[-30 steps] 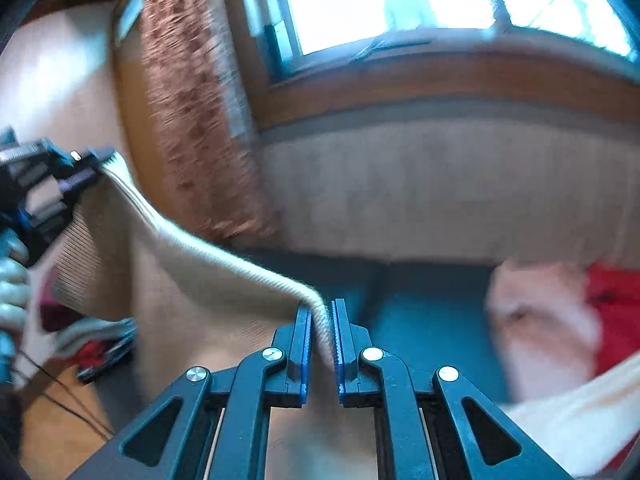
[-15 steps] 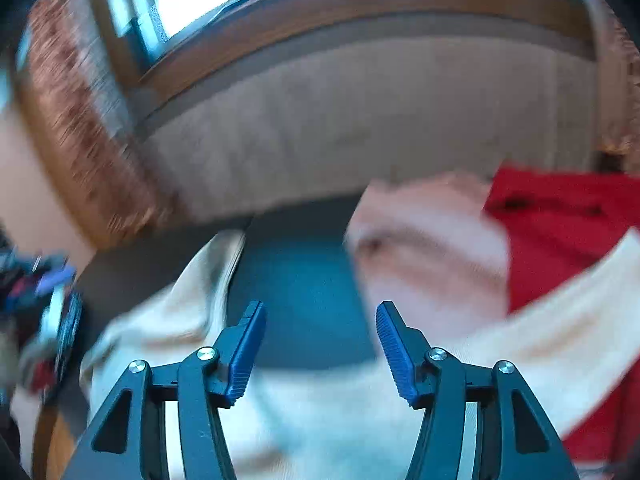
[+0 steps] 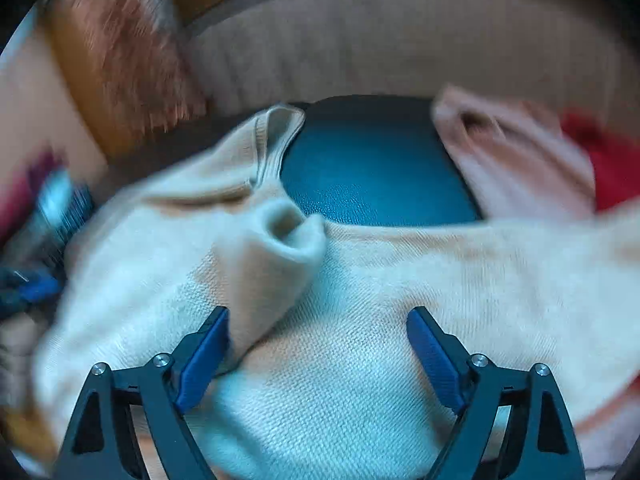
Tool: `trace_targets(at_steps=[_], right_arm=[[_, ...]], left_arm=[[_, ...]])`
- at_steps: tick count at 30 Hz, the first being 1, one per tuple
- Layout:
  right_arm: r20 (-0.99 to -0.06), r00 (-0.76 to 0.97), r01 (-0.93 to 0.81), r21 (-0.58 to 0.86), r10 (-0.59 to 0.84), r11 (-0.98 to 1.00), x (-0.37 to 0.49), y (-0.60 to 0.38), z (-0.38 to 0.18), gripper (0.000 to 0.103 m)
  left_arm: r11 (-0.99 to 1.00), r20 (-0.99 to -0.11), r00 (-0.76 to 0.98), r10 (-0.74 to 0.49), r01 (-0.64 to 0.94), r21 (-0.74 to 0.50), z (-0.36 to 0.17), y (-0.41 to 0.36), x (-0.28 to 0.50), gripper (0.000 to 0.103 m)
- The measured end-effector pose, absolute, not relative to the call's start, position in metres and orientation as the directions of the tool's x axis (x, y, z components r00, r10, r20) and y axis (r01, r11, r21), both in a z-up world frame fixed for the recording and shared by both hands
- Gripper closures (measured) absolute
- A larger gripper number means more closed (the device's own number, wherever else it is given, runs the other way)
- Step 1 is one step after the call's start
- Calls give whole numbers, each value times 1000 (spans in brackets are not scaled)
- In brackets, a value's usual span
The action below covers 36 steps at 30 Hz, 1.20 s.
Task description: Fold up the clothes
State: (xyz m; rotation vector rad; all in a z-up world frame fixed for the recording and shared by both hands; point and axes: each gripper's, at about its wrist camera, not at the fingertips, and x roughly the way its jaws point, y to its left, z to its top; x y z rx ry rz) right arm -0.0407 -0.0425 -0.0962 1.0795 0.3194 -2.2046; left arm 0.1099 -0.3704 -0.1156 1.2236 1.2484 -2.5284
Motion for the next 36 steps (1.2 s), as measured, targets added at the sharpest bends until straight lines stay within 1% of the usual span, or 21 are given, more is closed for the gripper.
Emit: trace_targets(at_steps=[1, 2, 3, 4, 8, 10, 11, 12, 14, 15, 16, 18, 22, 25, 28, 29, 30, 32, 33, 34, 36], right_arm=[[-772, -475, 663, 2, -422, -749, -40, -49, -90, 42], [-769, -495, 669, -40, -405, -742, -40, -53, -84, 60], [-761, -525, 663, -86, -380, -744, -42, -56, -77, 99], [-751, -562, 645, -135, -347, -753, -46, -56, -68, 96], [-706, -672, 526, -241, -224, -816, -75, -30, -44, 98], [-703, -697, 415, -236, -141, -878, -99, 0, -37, 98], [-715, -690, 353, -192, -116, -916, -111, 21, -35, 97], [-732, -664, 321, -97, -151, -942, -116, 42, -32, 93], [-740, -604, 298, 134, -295, -945, -114, 80, -28, 91], [-737, -554, 303, 256, -388, -918, -108, 93, -29, 81], [-726, -490, 320, 366, -483, -874, -97, 100, -33, 61], [-685, -391, 376, 490, -615, -786, -60, 101, -40, 40], [-609, -207, 494, 610, -765, -620, 11, 70, -55, 36], [-636, -128, 542, 598, -761, -591, 39, 37, -74, 29], [-673, -69, 569, 580, -737, -583, 60, 11, -98, 29], [-686, -77, 596, 550, -723, -585, 68, 4, -101, 29], [-704, -109, 631, 496, -702, -596, 75, -4, -100, 32], [-735, -174, 679, 393, -656, -621, 85, -13, -96, 54], [-744, -196, 688, 360, -639, -630, 86, -15, -93, 68], [-752, -218, 697, 326, -622, -638, 87, -16, -90, 77], [-760, -275, 717, 245, -588, -653, 88, -20, -81, 89]], left_arm=[[-673, -687, -676, 267, 379, -635, -118, -369, 112, 76], [-677, -691, -672, 267, 379, -631, -121, -367, 115, 76], [-672, -689, -671, 275, 378, -637, -124, -366, 115, 76], [-667, -686, -670, 284, 377, -643, -127, -366, 115, 76], [-645, -676, -669, 309, 375, -665, -136, -364, 116, 75], [-645, -673, -668, 319, 367, -670, -137, -363, 117, 75], [-646, -674, -666, 320, 366, -669, -139, -362, 117, 74], [-644, -672, -665, 326, 364, -673, -139, -361, 118, 74], [-633, -663, -669, 336, 361, -685, -143, -360, 117, 73], [-624, -656, -673, 341, 360, -694, -145, -359, 115, 73], [-616, -648, -682, 340, 359, -701, -145, -358, 113, 72], [-611, -642, -690, 335, 360, -705, -146, -355, 109, 71], [-622, -641, -707, 299, 365, -692, -145, -351, 99, 70], [-643, -647, -712, 271, 366, -672, -143, -348, 96, 70], [-668, -654, -716, 246, 364, -649, -139, -347, 99, 70], [-674, -653, -719, 239, 362, -644, -139, -346, 100, 70], [-678, -650, -723, 236, 356, -643, -139, -346, 102, 70], [-685, -642, -731, 231, 346, -641, -139, -346, 104, 70], [-680, -640, -732, 232, 349, -645, -139, -347, 105, 70], [-675, -639, -734, 230, 353, -648, -139, -349, 106, 70], [-677, -652, -734, 193, 382, -630, -136, -354, 107, 72]])
